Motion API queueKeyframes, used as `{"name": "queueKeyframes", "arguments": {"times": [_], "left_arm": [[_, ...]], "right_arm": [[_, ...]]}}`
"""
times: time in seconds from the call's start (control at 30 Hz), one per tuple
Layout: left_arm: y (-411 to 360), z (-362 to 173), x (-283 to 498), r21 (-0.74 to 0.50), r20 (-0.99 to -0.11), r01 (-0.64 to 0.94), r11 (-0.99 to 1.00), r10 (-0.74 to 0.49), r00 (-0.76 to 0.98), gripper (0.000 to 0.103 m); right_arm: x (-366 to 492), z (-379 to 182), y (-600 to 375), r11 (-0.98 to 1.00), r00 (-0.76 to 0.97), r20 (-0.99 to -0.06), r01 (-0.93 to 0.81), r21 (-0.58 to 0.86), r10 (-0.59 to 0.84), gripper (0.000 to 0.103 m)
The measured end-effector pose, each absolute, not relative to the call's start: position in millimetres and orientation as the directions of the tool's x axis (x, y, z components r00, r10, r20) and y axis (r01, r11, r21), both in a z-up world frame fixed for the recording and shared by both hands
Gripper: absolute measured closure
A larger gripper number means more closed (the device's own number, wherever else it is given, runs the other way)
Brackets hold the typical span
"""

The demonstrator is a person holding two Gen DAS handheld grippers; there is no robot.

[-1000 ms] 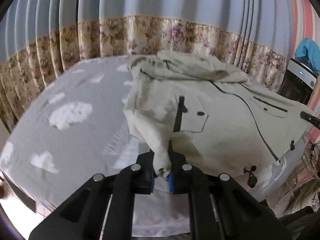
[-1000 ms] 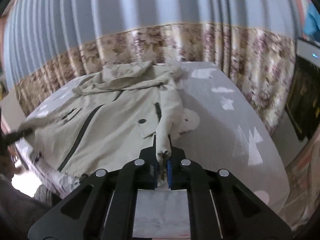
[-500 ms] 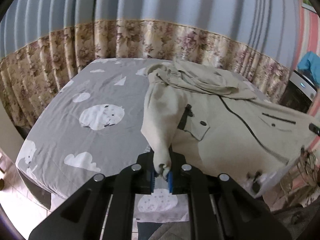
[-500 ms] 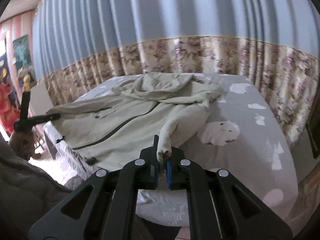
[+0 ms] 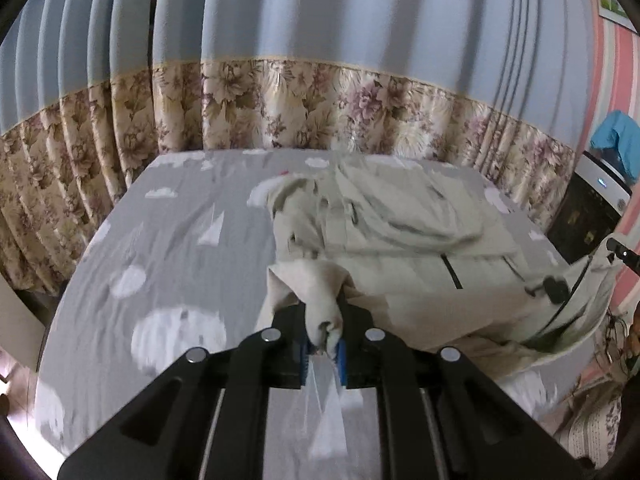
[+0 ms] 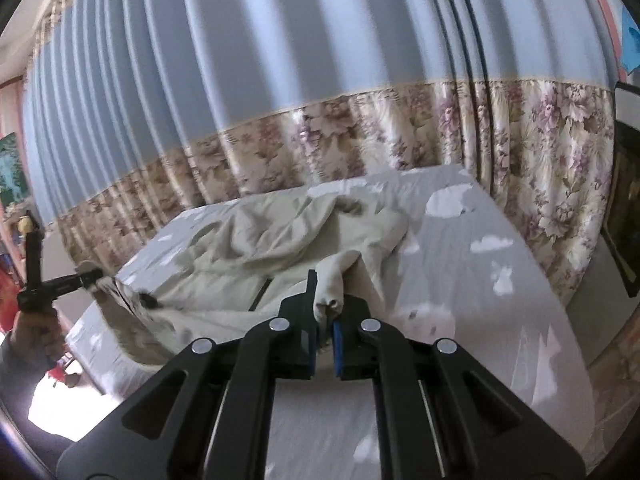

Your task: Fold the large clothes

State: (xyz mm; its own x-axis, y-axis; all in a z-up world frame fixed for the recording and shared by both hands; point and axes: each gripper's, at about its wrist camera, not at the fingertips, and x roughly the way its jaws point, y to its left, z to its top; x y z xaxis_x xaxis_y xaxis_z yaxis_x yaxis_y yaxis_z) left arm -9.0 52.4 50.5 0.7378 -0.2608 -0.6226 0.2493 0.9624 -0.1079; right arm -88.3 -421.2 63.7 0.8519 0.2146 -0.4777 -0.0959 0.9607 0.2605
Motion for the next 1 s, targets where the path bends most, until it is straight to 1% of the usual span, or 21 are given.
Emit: {"name": "queueKeyframes", "arguments": {"times": [0.23,0.37,0.43,0.67,0.77,0.87,0.93,0.97,1.0], "left_arm": [[41,56,64,-0.113,-0.618,0.252,0.961,-0.267,0.740,0.092],[39,60,106,-0.126,-0.620,0.270,0.955,-0.288,0.730,0.092],[33,61,131,-0.098,-0.625,0.279,0.955,-0.277,0.730,0.092],[20,56,218,-0.090,-0.662,0.257,0.962,-0.250,0.706,0.091],[20,44,260,-0.127,-0.691,0.219,0.967,-0.245,0.680,0.089],[10,26,289,-0.096,-0.722,0.199,0.975,-0.205,0.661,0.089],[0,10,306,-0.061,-0.750,0.191,0.980,-0.172,0.638,0.088],[-2,2,312,-0.058,-0.762,0.181,0.982,-0.161,0.627,0.085],[-2,-7,318,-0.061,-0.778,0.172,0.983,-0.155,0.609,0.077]], "right_arm": [[-10,71,-425,0.973,0.854,-0.497,-0.041,0.226,0.151,0.097],[33,74,-423,0.987,0.846,-0.524,-0.020,0.157,0.100,0.097],[54,74,-422,0.991,0.841,-0.535,-0.018,0.131,0.085,0.097],[142,56,-415,0.999,0.797,-0.604,0.026,0.022,-0.008,0.097],[175,43,-416,0.999,0.776,-0.631,0.040,0.016,-0.021,0.097],[207,29,-418,0.998,0.759,-0.649,0.065,-0.008,-0.055,0.097],[223,19,-419,0.997,0.742,-0.667,0.083,-0.009,-0.068,0.097],[231,13,-421,0.996,0.733,-0.677,0.091,-0.001,-0.068,0.095],[239,5,-424,0.994,0.717,-0.693,0.112,-0.001,-0.081,0.093]]}}
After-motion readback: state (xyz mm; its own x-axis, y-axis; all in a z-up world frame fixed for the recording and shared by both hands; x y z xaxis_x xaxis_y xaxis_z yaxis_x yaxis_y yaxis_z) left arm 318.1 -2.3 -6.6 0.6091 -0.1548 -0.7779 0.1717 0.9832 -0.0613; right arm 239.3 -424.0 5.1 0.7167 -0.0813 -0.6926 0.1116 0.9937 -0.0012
